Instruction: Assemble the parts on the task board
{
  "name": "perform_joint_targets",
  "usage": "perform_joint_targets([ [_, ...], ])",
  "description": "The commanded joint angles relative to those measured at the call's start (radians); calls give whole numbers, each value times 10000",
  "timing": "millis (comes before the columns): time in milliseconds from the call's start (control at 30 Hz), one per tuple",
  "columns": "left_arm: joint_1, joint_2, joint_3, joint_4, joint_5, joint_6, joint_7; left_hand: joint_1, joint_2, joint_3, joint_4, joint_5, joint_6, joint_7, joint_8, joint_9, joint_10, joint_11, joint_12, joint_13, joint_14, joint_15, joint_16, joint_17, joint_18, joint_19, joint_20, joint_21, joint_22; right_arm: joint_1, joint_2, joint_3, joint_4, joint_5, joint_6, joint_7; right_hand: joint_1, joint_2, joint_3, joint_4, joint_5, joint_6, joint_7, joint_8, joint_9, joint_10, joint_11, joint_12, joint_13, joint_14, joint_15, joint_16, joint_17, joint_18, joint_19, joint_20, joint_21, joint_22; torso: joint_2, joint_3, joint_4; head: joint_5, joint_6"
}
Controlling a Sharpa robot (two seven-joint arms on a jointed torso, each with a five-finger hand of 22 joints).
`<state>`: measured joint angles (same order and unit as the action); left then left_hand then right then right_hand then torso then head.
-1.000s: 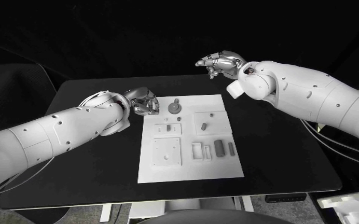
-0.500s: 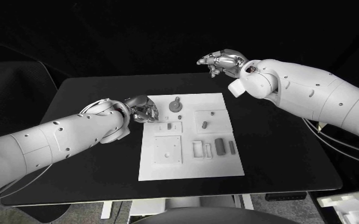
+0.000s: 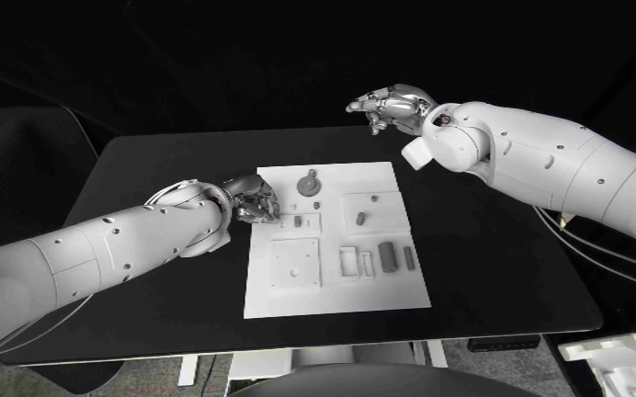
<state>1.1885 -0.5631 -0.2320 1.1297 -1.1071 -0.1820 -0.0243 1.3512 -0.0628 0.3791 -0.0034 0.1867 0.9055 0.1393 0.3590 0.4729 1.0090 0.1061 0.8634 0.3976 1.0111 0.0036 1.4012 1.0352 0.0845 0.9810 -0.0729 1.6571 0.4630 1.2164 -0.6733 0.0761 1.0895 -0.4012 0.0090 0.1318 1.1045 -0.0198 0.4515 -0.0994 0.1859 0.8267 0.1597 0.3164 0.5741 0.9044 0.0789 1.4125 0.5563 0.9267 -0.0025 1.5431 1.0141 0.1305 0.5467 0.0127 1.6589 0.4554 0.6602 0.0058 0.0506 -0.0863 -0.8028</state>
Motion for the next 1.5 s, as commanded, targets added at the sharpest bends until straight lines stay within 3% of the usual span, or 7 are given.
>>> perform_joint_targets([
  [33,-13,91,3,-41,-48,129,95,-50,18,69,-19,38,84,-12,68,18,65,-5,42,12,11,-32,54,13,1163,-23,-81,1020,17,-6,-6,5,22,-76,97,84,-62,-58,29,-24,-31,-14,46,45,1,-40,-9,35,9,1,-63,42,14,28,-52,-10,1056,0,3,4,-6,-40,-7],
  [500,-81,385,2,-479,-406,286,131,-43,26,86,-29,42,102,-15,72,21,79,-8,49,14,10,-35,56,12,1164,-24,-81,1020,18,-7,-7,5,67,-76,94,78,-68,-58,29,-22,-31,-15,46,46,1,-41,-8,37,9,1,-63,42,14,28,-52,-10,1056,0,10,9,-9,-116,4],
  [867,-154,525,1,-674,-394,498,64,-38,32,98,-37,43,112,-19,73,22,97,-11,60,17,7,-37,57,11,1166,-26,-81,1019,19,-7,-10,5,83,-85,91,70,-71,-58,29,-20,-31,-15,46,46,1,-42,-8,37,10,1,-63,43,14,28,-52,-10,1057,0,14,-15,7,-138,-9],
  [1500,-221,664,2,-871,-516,547,128,-35,34,112,-48,44,117,-30,69,21,126,-16,78,25,3,-39,59,11,1167,-29,-80,1018,20,-12,3,5,84,-87,104,75,-77,-57,30,-17,-30,-16,46,48,1,-43,-8,39,10,1,-63,44,15,28,-52,-10,1058,0,19,0,-4,-184,-13],
])
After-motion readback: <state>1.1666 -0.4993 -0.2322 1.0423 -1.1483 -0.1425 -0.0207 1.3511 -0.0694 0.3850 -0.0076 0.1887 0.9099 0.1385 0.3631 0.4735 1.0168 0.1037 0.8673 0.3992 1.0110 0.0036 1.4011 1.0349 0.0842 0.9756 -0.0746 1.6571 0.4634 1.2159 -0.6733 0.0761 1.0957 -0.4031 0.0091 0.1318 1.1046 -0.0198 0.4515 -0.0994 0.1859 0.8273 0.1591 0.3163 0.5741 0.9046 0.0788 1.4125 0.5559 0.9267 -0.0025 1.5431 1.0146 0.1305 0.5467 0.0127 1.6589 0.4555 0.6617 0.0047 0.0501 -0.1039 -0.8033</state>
